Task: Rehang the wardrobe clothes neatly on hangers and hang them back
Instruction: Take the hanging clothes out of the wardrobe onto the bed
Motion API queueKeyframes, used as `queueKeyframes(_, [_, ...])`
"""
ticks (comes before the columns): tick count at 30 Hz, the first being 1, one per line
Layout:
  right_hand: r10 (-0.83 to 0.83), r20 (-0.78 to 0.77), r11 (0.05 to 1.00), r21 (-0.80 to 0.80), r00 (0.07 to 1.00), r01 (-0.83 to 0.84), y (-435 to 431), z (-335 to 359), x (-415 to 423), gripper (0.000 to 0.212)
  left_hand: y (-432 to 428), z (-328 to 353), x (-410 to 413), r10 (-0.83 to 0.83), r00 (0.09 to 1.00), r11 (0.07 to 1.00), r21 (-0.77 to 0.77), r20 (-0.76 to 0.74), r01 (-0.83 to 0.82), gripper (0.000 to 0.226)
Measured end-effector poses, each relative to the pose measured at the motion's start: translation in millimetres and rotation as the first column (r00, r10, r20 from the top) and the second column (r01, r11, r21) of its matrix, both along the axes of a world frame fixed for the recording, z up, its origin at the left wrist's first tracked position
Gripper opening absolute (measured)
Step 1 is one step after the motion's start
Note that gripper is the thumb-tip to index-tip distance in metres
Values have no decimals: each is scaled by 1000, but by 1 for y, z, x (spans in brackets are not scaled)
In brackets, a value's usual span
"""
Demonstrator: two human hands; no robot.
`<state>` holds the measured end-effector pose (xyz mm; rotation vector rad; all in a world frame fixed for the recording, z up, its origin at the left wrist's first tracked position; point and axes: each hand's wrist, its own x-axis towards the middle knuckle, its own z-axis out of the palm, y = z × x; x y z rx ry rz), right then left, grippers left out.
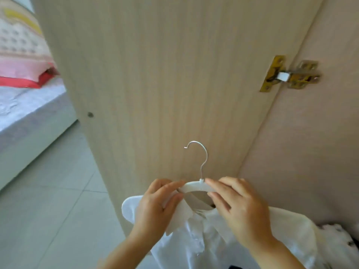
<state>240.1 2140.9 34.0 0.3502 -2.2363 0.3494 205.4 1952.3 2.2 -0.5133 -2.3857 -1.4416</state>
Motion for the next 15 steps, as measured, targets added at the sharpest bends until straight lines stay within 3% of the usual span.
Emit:
queueKeyframes(6, [275, 41, 960, -64, 961, -272, -140, -16, -44, 25, -148, -18, 10, 296, 955, 955, -20, -18, -296, 38])
queueKeyframes(15, [572, 83, 819, -92, 816, -566, -388, -28, -87, 26, -380, -39, 38, 665, 745, 741, -88, -43, -666, 24])
